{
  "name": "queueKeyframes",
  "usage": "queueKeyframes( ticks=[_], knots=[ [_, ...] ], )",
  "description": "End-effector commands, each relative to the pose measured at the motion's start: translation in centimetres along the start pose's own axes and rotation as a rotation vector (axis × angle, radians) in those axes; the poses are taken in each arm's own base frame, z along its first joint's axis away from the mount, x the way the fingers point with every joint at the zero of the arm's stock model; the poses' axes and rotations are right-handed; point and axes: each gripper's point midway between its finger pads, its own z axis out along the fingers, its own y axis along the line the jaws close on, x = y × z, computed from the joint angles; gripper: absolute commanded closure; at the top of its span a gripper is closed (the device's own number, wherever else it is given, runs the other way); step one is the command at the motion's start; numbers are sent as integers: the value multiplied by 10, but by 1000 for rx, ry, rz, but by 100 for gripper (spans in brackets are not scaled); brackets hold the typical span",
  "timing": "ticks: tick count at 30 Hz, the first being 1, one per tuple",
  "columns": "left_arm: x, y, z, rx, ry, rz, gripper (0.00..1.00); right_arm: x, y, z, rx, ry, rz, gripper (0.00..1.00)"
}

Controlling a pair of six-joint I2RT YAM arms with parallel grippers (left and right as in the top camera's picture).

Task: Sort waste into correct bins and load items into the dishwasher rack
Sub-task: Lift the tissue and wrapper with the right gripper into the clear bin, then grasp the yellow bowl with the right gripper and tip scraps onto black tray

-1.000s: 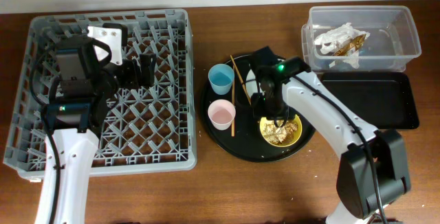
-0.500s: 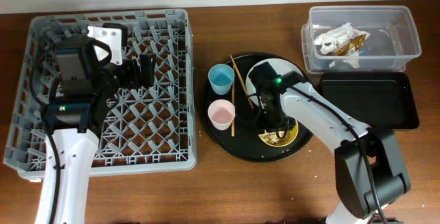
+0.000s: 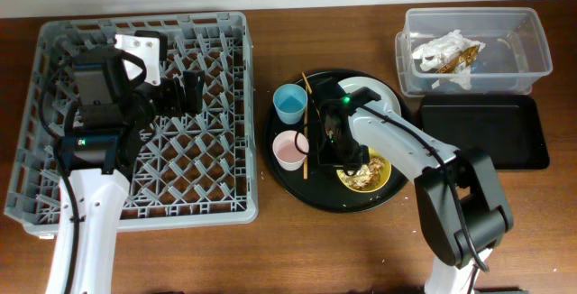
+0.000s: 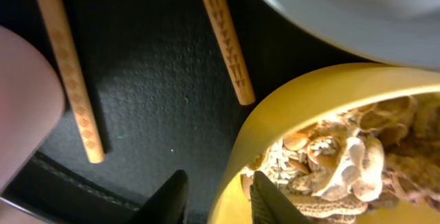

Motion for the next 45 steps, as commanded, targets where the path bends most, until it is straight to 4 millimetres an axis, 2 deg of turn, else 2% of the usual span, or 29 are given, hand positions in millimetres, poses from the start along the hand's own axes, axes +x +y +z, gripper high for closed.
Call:
queueKeyframes(
  ticks=[1,3,8,10,13,14,16,17,18,19,23,24,25,30,33,35,37,40,42,44,45],
  knots=[
    [-9,-3,-3,11,-20,17,0,1,3,1,-11,6,5,80],
    [-9,-3,-3,11,-20,17,0,2,3,1,-10,9,5,96],
    [-9,-3,-3,11,-20,17,0,11,-1,-8,11,52,-29,96],
    [-9,-3,-3,11,-20,17,0,9,2,-29,5,41,-85,96],
    [-9,-3,-3,11,-20,17,0,-8,11,-84,-30,-75,-177,96],
    [-9,-3,-3,11,-20,17,0,-13,6,-101,-13,-107,-181,96],
    [-9,-3,-3,11,-20,17,0,-24,-14,-134,4,-156,-174,96],
    [-9,-3,-3,11,-20,17,0,-29,-23,-142,0,-176,-168,96],
    [-9,-3,-3,11,-20,17,0,-40,-43,-152,-10,-210,-126,96],
    [-9,-3,-3,11,-20,17,0,-49,-61,-158,-30,-235,-78,96],
    [-9,-3,-3,11,-20,17,0,-78,-97,-175,-266,-340,-161,96],
    [-9,-3,-3,11,-20,17,0,-81,-107,-178,-289,-357,-154,96],
    [-9,-3,-3,11,-20,17,0,-86,-126,-185,-343,-399,-147,96],
    [-9,-3,-3,11,-20,17,0,-94,-178,-202,-598,-576,-100,96],
    [-9,-3,-3,11,-20,17,0,-90,-216,-199,-761,-710,-49,96],
    [-9,-3,-3,11,-20,17,0,-84,-237,-187,-845,-764,12,96],
    [-9,-3,-3,11,-20,17,0,-76,-251,-176,-931,-809,67,96],
    [-9,-3,-3,11,-20,17,0,-59,-269,-171,-1047,-890,140,96],
    [-9,-3,-3,11,-20,17,0,-51,-281,-178,-1104,-943,172,96],
    [-9,-3,-3,11,-20,17,0,-47,-282,-198,-1222,-984,193,96],
    [-9,-3,-3,11,-20,17,0,-48,-284,-199,-1244,-959,230,96]
  ],
)
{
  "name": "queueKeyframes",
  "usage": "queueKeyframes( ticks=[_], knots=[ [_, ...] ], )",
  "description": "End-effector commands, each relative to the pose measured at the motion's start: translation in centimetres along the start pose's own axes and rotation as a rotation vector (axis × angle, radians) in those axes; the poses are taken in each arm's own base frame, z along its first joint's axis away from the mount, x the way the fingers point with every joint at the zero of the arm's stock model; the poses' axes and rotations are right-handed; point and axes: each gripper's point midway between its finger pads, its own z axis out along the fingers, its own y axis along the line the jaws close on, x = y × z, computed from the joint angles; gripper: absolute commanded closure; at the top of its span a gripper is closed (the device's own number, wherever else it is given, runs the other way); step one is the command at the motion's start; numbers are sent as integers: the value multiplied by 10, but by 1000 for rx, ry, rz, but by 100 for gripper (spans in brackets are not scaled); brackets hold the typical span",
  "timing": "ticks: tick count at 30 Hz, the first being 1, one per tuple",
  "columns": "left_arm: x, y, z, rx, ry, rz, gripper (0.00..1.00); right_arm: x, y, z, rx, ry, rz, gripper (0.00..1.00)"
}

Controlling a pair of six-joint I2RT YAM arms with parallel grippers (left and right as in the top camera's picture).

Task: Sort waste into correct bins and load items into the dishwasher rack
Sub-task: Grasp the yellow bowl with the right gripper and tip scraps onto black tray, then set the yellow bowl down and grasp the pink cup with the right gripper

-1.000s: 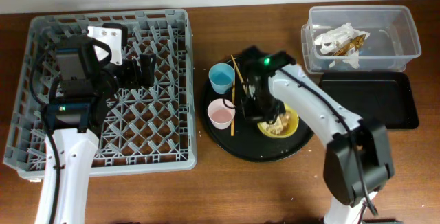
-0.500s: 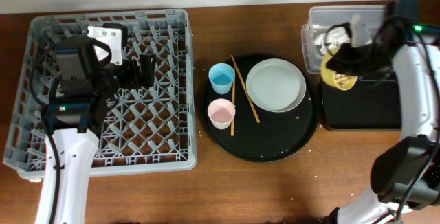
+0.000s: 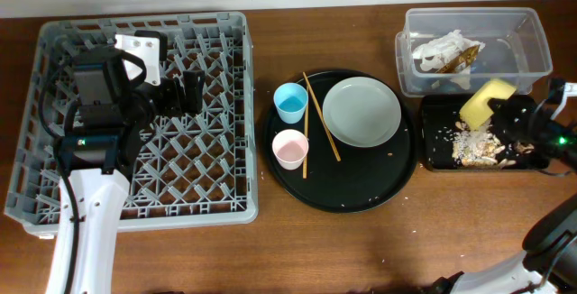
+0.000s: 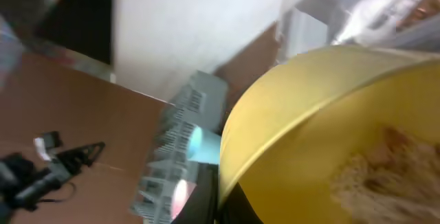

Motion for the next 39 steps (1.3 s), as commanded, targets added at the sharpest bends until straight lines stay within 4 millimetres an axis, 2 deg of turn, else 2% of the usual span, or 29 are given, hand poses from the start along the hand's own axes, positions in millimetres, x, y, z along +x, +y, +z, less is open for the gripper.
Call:
queueKeyframes(
  ticks=[1,8,11,13,15,16,17,18,20,21,22,23,24,25,26,27,31,33,34,35,37,38,39],
  knots=[
    [-9,-2,-3,10,-20,17,0,-9,16,-6,-120,-52,90,96],
    [-9,-2,-3,10,-20,17,0,-9,16,-6,-127,-31,407,96],
    [-9,-2,-3,10,-20,17,0,-9,17,-3,-130,-22,426,96],
    [-9,-2,-3,10,-20,17,0,-4,26,11,-142,16,395,96],
    [-9,-2,-3,10,-20,17,0,13,59,47,-164,129,317,96],
    [-9,-2,-3,10,-20,17,0,33,77,75,-103,223,240,96],
    [-9,-2,-3,10,-20,17,0,51,88,94,-42,290,176,96],
    [-9,-2,-3,10,-20,17,0,79,101,118,66,379,81,96],
    [-9,-2,-3,10,-20,17,0,124,104,137,271,501,-18,96],
    [-9,-2,-3,10,-20,17,0,158,99,144,402,604,-84,96],
    [-9,-2,-3,10,-20,17,0,187,86,143,571,694,-148,96],
    [-9,-2,-3,10,-20,17,0,209,69,138,789,750,-229,96],
    [-9,-2,-3,10,-20,17,0,230,63,136,921,790,-290,96],
    [-9,-2,-3,10,-20,17,0,244,56,135,989,810,-307,96],
    [-9,-2,-3,10,-20,17,0,249,51,135,1018,818,-304,96],
    [-9,-2,-3,10,-20,17,0,260,38,137,1055,857,-283,96],
    [-9,-2,-3,10,-20,17,0,281,5,137,1125,957,-240,95],
    [-9,-2,-3,10,-20,17,0,278,8,142,1110,945,-242,76],
    [-9,-2,-3,10,-20,17,0,272,17,147,1093,930,-246,73],
    [-9,-2,-3,10,-20,17,0,260,34,152,1074,908,-259,70],
    [-9,-2,-3,10,-20,17,0,222,89,174,962,833,-326,62],
    [-9,-2,-3,10,-20,17,0,216,115,190,842,827,-352,60],
    [-9,-2,-3,10,-20,17,0,213,134,205,742,809,-358,54]
  ],
)
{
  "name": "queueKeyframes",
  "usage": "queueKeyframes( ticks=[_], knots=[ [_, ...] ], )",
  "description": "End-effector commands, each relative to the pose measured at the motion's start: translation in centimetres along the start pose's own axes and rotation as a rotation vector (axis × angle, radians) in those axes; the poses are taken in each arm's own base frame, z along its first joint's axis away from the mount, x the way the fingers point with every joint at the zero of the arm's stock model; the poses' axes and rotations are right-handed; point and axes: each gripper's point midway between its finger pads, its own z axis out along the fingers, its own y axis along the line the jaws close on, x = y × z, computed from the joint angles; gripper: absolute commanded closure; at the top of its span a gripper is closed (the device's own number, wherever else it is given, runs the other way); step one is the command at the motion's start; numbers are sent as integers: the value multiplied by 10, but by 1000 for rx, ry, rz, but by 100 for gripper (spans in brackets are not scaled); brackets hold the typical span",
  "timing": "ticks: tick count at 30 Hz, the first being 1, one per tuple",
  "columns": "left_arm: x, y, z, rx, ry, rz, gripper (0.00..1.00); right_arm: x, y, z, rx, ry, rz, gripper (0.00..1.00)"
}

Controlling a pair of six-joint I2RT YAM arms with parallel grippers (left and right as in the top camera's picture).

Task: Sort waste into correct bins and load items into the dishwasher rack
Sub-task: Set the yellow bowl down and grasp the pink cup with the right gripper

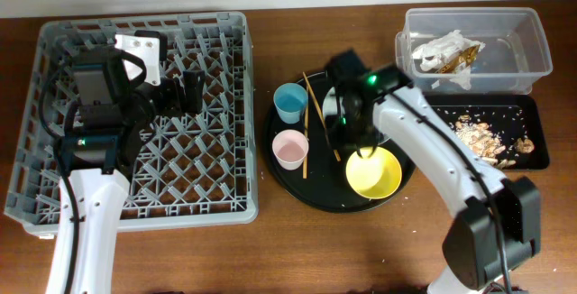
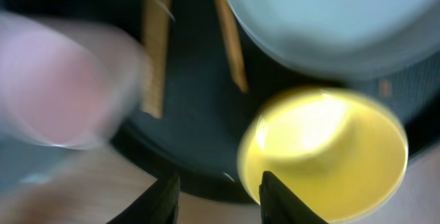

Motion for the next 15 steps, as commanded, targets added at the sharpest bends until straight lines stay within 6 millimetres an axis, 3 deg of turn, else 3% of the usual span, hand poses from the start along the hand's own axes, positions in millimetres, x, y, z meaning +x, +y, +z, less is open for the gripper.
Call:
queueKeyframes(
  ticks=[1,3,7,12,15],
  knots=[
    [-9,-3,-3,11,-21,17,0,-24,39,-36,-181,-117,-88,50],
    [-9,-3,-3,11,-21,17,0,-35,52,-26,-196,-148,-118,50],
    [-9,-3,-3,11,-21,17,0,-33,56,26,-163,-35,-119,51],
    [-9,-3,-3,11,-21,17,0,-28,52,36,-147,5,-113,51],
    [-9,-3,-3,11,-21,17,0,-16,50,52,-127,57,-122,51]
  ],
)
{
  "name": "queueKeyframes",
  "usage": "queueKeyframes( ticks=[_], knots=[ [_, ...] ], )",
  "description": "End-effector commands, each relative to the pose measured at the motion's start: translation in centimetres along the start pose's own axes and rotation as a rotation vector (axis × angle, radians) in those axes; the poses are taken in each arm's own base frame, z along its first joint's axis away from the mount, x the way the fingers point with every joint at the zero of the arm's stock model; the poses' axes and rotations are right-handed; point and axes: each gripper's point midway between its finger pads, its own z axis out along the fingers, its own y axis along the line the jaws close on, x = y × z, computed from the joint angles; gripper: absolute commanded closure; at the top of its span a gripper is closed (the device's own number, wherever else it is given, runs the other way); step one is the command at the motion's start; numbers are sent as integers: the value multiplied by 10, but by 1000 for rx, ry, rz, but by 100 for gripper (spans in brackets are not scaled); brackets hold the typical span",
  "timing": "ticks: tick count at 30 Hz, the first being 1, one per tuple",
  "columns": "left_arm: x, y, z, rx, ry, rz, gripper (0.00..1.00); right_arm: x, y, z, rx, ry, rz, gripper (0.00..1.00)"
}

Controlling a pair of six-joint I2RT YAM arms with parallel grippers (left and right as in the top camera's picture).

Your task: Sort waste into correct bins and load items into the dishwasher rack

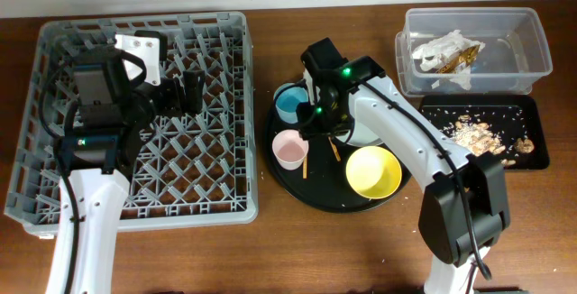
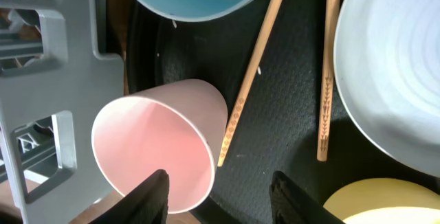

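Observation:
On the round black tray (image 1: 302, 186) stand a pink cup (image 1: 290, 149), a blue cup (image 1: 288, 104), two wooden chopsticks (image 1: 307, 154), a grey plate (image 1: 364, 134) partly under my right arm, and an empty yellow bowl (image 1: 374, 170). My right gripper (image 2: 221, 196) is open, low over the tray between the pink cup (image 2: 158, 141) and the yellow bowl (image 2: 381, 207); its left finger is at the cup's rim. One chopstick (image 2: 251, 73) lies just ahead of it. My left gripper (image 1: 191, 91) hangs over the grey dish rack (image 1: 54, 195).
A clear bin (image 1: 532, 59) with crumpled paper waste stands at the back right. In front of it a black rectangular tray (image 1: 532, 154) holds food scraps. The rack's edge (image 2: 48, 80) lies close to the pink cup.
My right gripper has moved from over the yellow bowl toward the left side of the round tray, and is now beside the pink cup. It stays open. The left arm has not moved.
First my right gripper had its fingers astride the rim of the yellow bowl, full of food scraps. Then it held the bowl tipped over the black rectangular tray, scraps lying there. Then the empty bowl stood on the round tray, released. Now the gripper is by the pink cup.

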Motion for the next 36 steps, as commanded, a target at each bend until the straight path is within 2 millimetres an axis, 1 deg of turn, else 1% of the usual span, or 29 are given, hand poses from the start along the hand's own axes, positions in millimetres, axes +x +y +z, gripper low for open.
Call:
queueKeyframes(
  ticks=[1,4,6,8,9,10,12,14,15,16,17,18,19,20,22,23,24,25,26,28,30,31,32,33,34,35,36],
  knots=[
    [-9,-3,-3,11,-21,17,0,12,0,19,8,53,-19,51],
    [-9,-3,-3,11,-21,17,0,14,3,27,5,50,-33,60],
    [-9,-3,-3,11,-21,17,0,15,3,29,4,50,-32,61],
    [-4,-5,-3,23,0,11,0,16,2,32,5,52,-29,62],
    [-4,-5,-3,23,0,11,0,18,0,37,7,55,-23,63],
    [-4,-5,-3,23,0,11,1,20,-2,43,6,55,-20,66],
    [-1,-5,-3,23,12,7,0,20,-3,47,5,48,2,77],
    [2,-5,-3,23,22,4,0,20,-4,49,4,47,5,96],
    [3,-6,-3,29,26,3,0,20,-2,48,-6,47,3,96],
    [4,-8,-3,43,31,1,0,20,3,42,-40,43,6,96],
    [4,-15,-4,82,31,-1,0,17,10,27,-96,20,0,96],
    [4,-24,-5,138,29,-2,0,9,16,0,-165,-34,-17,96],
    [3,-52,-11,302,26,-7,0,-1,17,-43,-243,-131,-47,96],
    [3,-77,-18,464,40,-64,0,-4,9,-83,-283,-217,-56,96],
    [8,-117,-34,781,79,-106,0,-8,-13,-135,-339,-347,-66,96],
    [9,-128,-40,912,93,-124,0,-9,-16,-141,-361,-362,-76,96],
    [7,-139,-49,1073,91,-132,0,-10,-16,-148,-430,-375,-107,96],
    [7,-146,-57,1291,96,-154,0,-10,-5,-163,-581,-407,-192,96],
    [14,-141,-40,1288,158,-235,0,-10,4,-179,-687,-451,-265,96],
    [25,-141,-22,1291,221,-304,0,-15,8,-191,-744,-492,-300,96],
    [31,-150,-16,1313,248,-298,0,-16,18,-198,-802,-515,-349,96],
    [32,-160,-17,1334,247,-265,0,-19,28,-198,-819,-526,-392,96],
    [32,-166,-18,1348,244,-240,0,-19,38,-195,-828,-516,-403,96],
    [33,-173,-19,1360,268,-247,0,-22,43,-189,-811,-502,-384,96],
    [32,-179,-20,1365,305,-275,1,-28,46,-179,-755,-494,-355,96],
    [32,-181,-20,1369,320,-283,1,-31,51,-174,-730,-495,-350,96],
    [32,-182,-20,1369,323,-285,1,-35,60,-171,-733,-500,-357,96]
  ],
)
